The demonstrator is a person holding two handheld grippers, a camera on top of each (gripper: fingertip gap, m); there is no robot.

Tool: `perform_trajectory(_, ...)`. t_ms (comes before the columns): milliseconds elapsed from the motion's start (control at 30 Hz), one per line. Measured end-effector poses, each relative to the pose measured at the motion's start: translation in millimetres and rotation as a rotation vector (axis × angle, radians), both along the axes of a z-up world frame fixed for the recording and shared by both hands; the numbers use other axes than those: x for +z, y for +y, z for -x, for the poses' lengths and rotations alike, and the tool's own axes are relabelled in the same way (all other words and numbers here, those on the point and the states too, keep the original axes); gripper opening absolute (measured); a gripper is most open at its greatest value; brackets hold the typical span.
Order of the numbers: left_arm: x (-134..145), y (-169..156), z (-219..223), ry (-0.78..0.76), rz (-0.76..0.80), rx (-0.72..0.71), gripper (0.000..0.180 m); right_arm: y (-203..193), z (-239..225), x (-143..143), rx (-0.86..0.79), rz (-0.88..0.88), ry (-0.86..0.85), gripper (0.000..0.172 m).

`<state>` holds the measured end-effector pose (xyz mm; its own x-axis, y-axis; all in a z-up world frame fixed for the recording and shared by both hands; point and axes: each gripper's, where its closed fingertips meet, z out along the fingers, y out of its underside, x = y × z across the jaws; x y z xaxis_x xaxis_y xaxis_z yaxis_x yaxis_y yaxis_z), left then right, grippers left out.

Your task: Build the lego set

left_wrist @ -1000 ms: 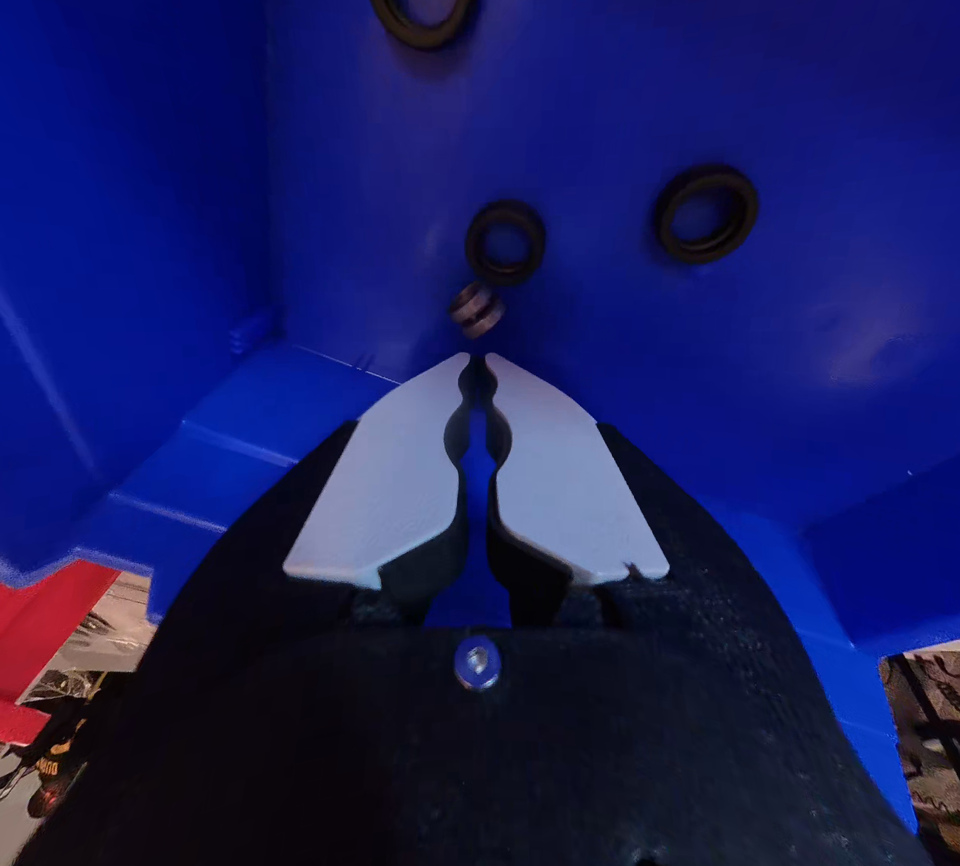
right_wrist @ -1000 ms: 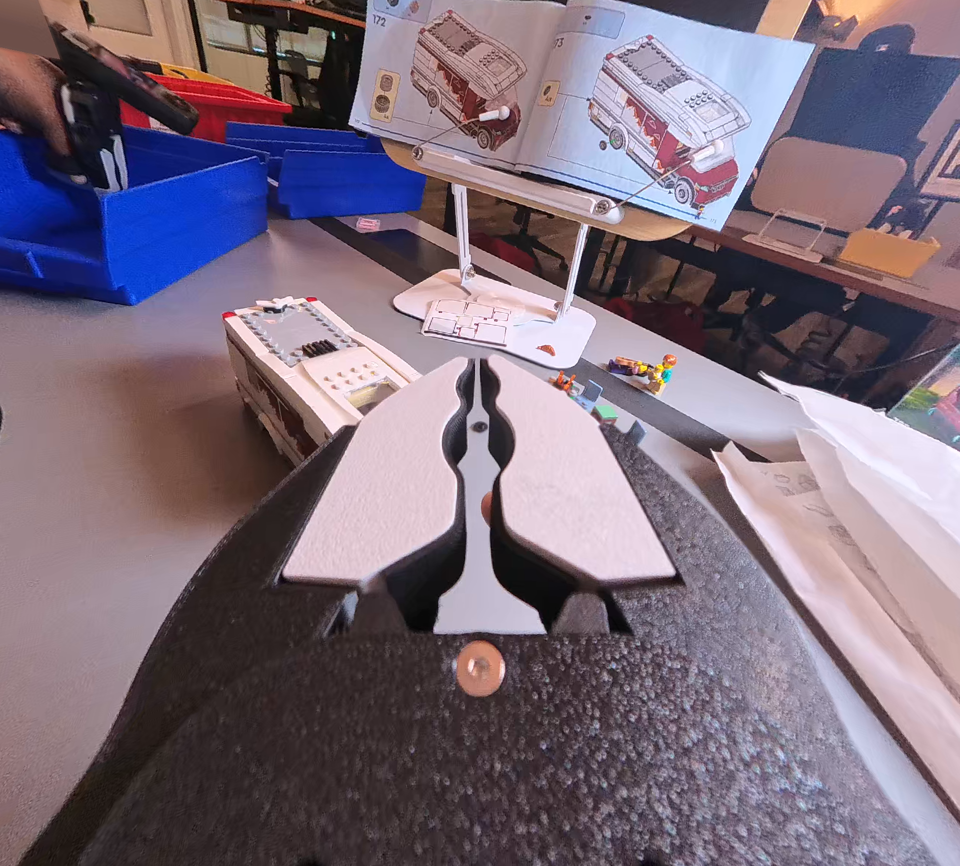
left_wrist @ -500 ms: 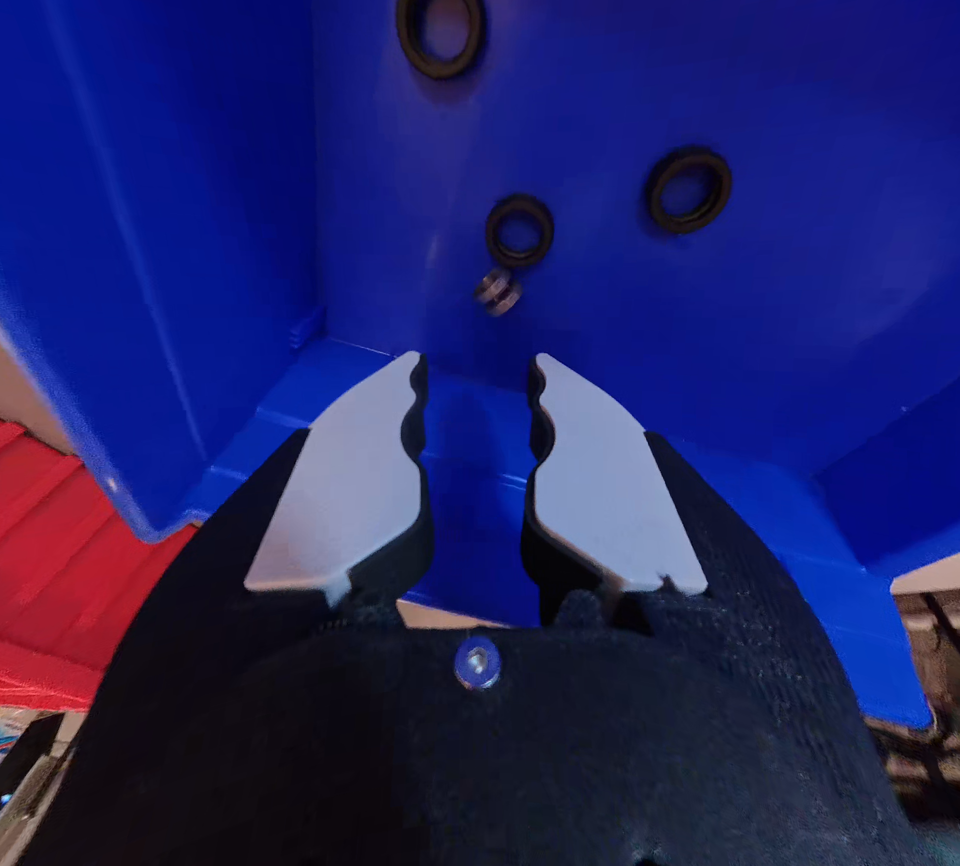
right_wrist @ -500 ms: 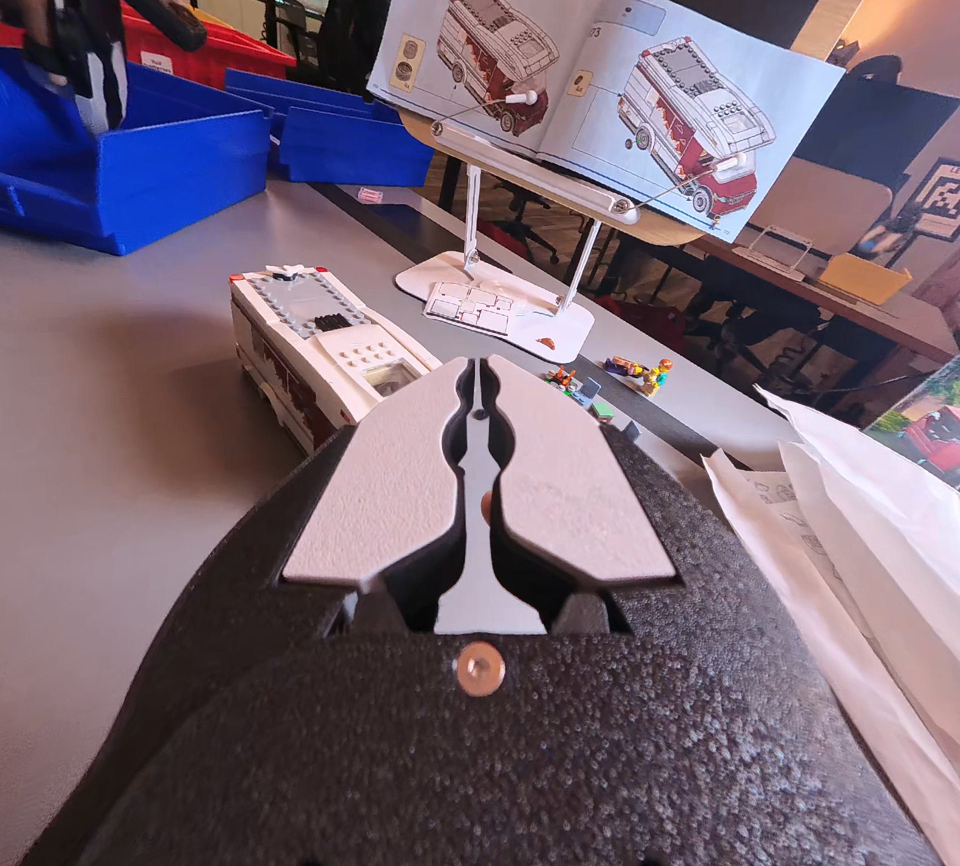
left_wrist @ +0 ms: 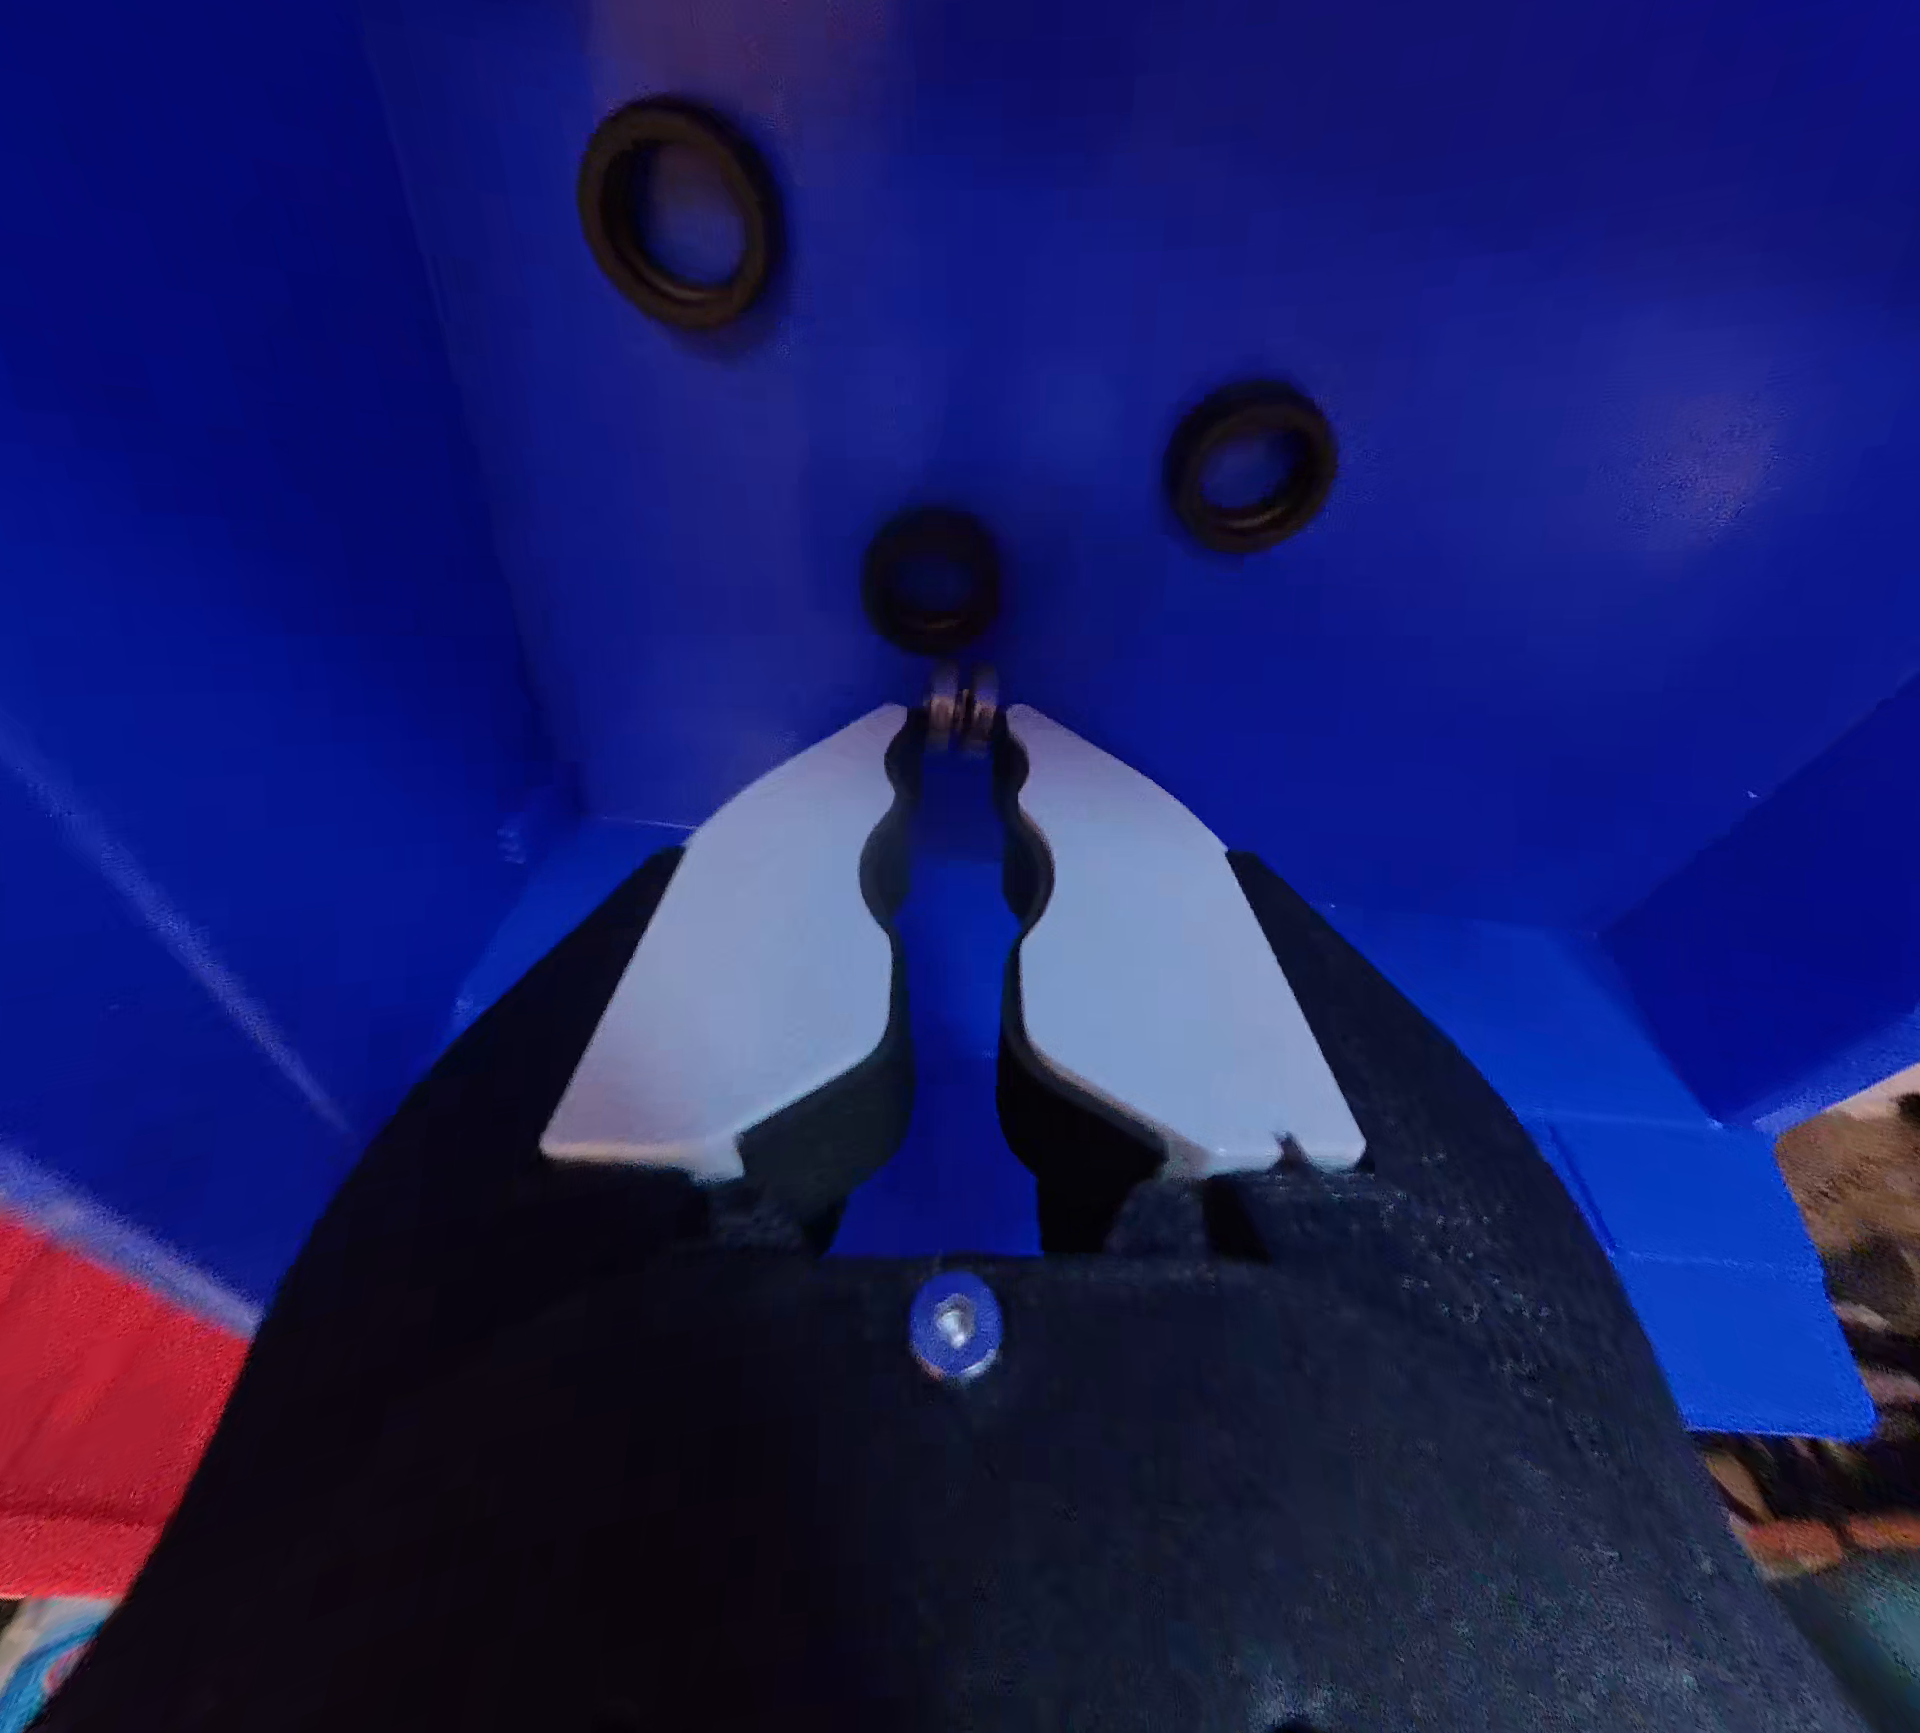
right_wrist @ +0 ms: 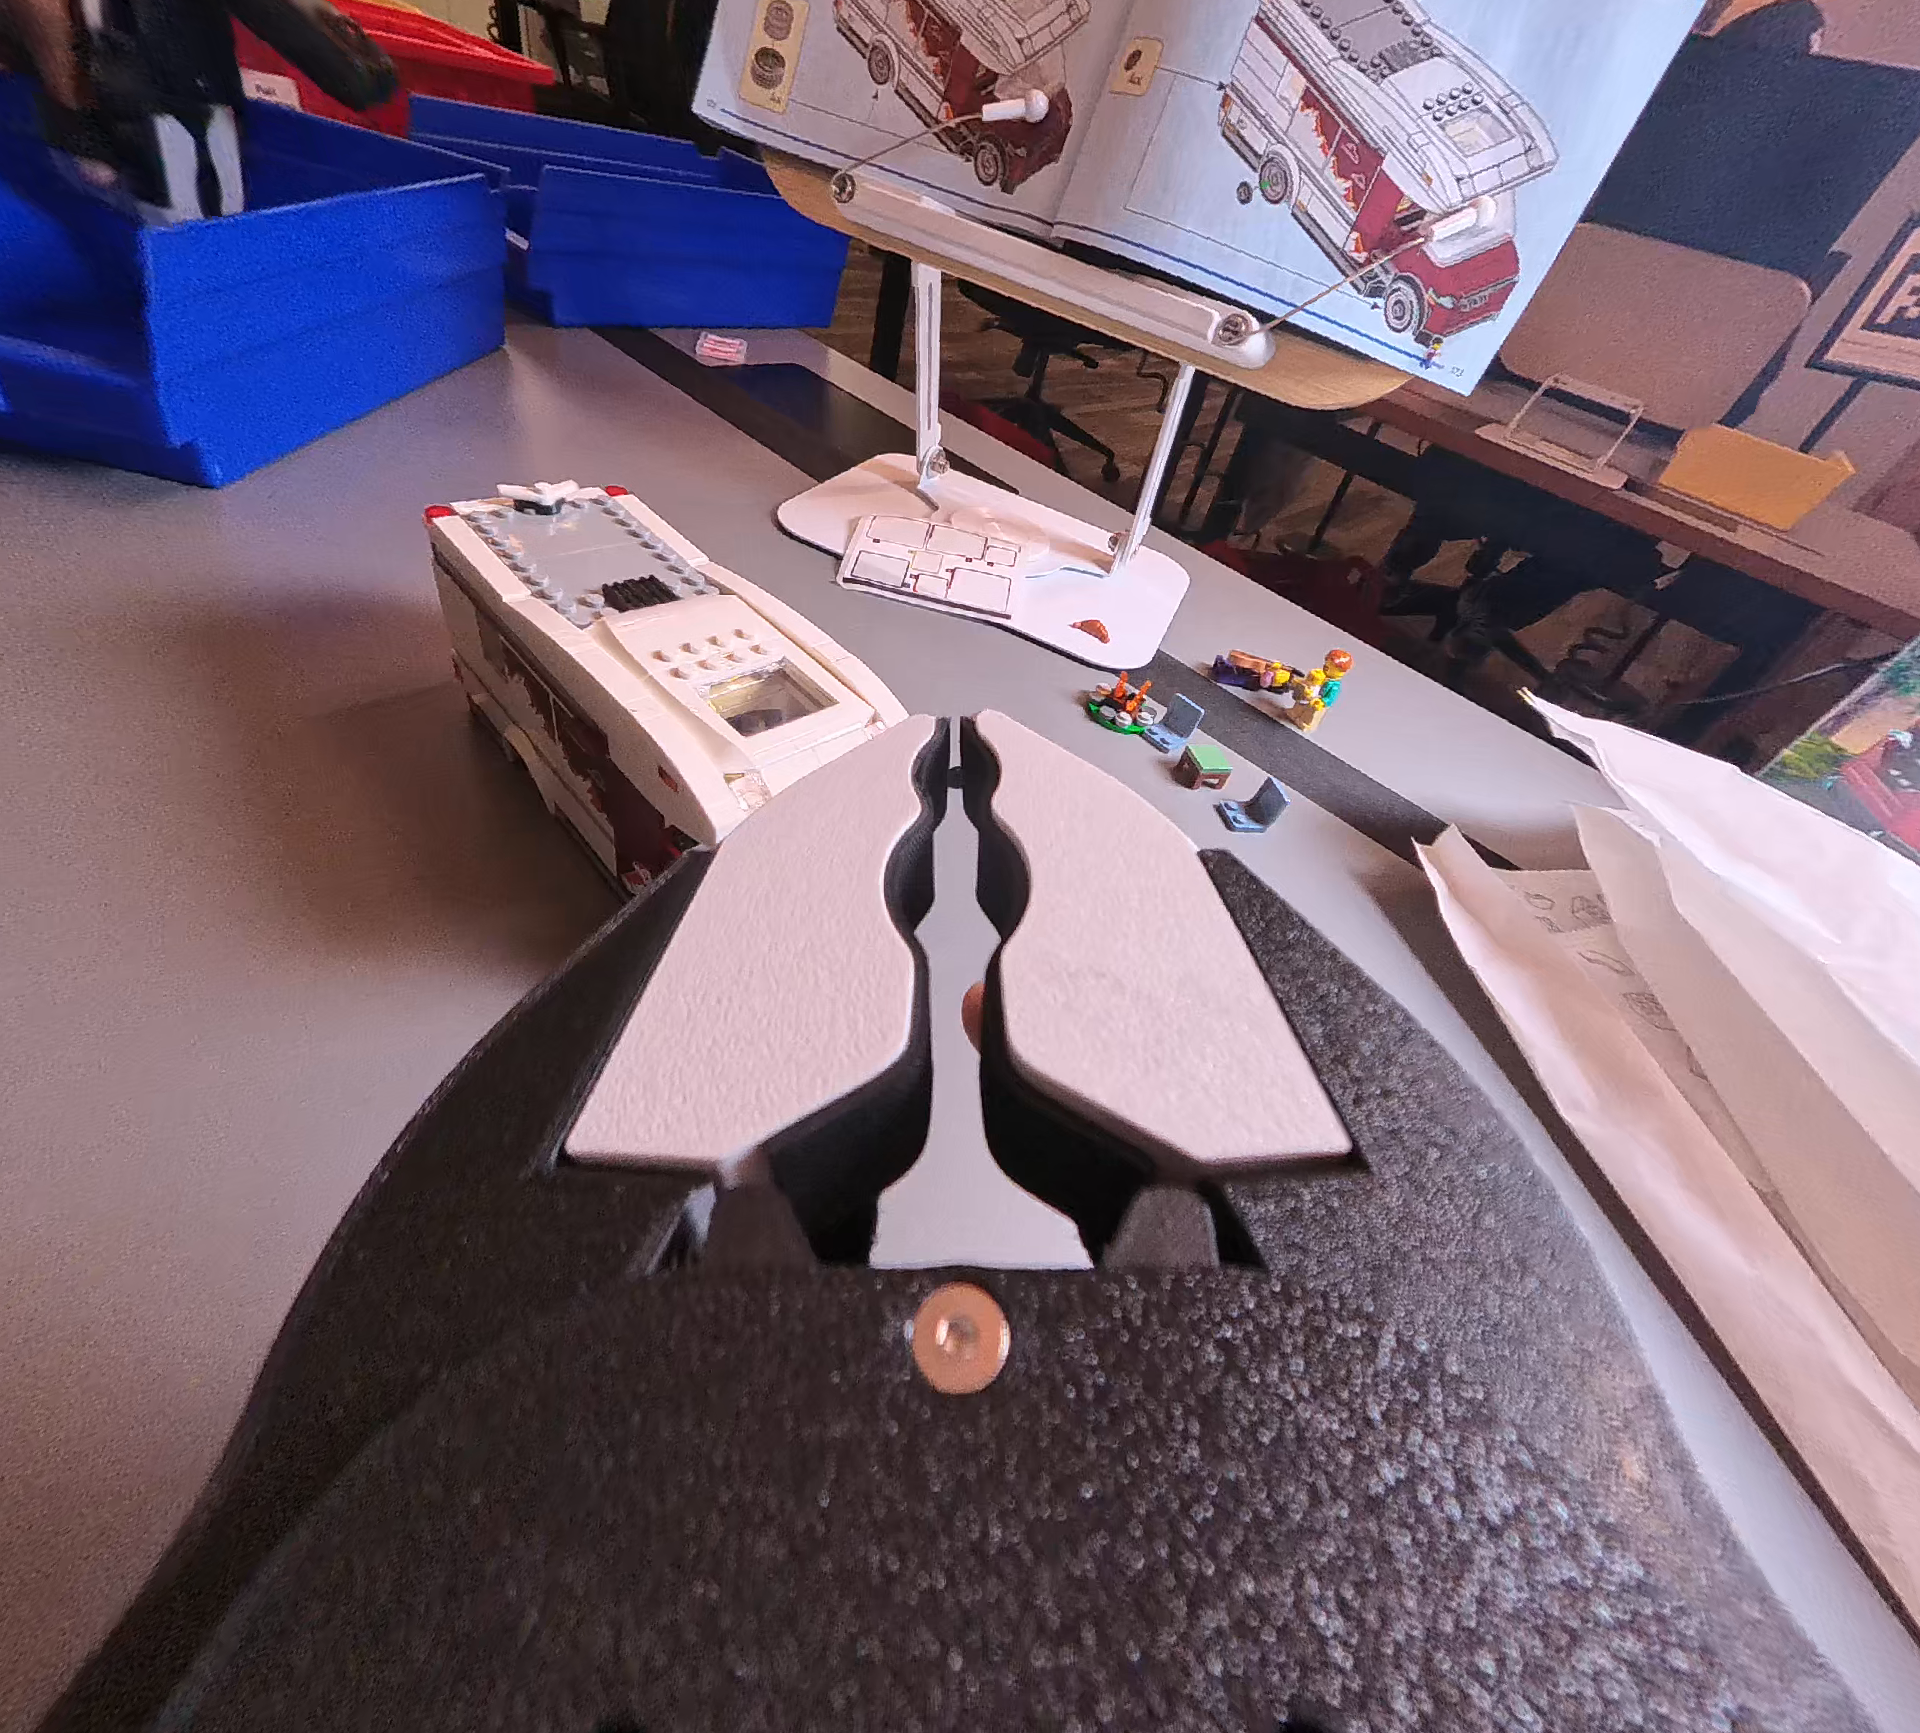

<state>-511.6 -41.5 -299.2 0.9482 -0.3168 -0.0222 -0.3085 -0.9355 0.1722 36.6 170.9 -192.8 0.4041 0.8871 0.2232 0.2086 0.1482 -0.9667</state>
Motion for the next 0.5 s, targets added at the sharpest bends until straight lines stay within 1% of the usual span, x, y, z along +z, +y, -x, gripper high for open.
perform_trajectory(33, 8, 4, -5, 0.013, -0.057, -0.027, 0.014, -1, 0, 1, 0.001, -0.011, -0.002, 0.001)
perform_trajectory(100, 34, 18, -28, 0.055, -0.248, -0.126, 0.013, -7, 0, 5, 0.015, -0.029, -0.003, 0.001)
perform_trajectory(133, 51, 26, -50, 0.071, -0.368, -0.196, 0.013, -12, 2, 7, 0.035, -0.026, 0.002, 0.001)
perform_trajectory(200, 81, 38, -106, 0.109, -0.600, -0.318, 0.013, -30, 12, 10, 0.115, 0.031, 0.011, 0.002)
perform_trajectory(267, 100, 48, -177, 0.117, -0.821, -0.445, 0.013, -55, 24, 13, 0.232, 0.117, 0.019, 0.005)
perform_trajectory(300, 105, 51, -215, 0.126, -0.920, -0.523, 0.013, -70, 30, 12, 0.304, 0.172, 0.002, 0.007)
perform_trajectory(367, 112, 58, -288, 0.173, -1.131, -0.687, 0.012, -102, 43, 7, 0.438, 0.298, -0.043, 0.018)
perform_trajectory(433, 114, 62, -359, 0.213, -1.320, -0.861, 0.012, -133, 53, 9, 0.569, 0.404, -0.039, 0.027)
perform_trajectory(500, 111, 63, -418, 0.256, -1.447, -1.037, 0.012, -152, 59, 10, 0.640, 0.475, -0.028, 0.033)
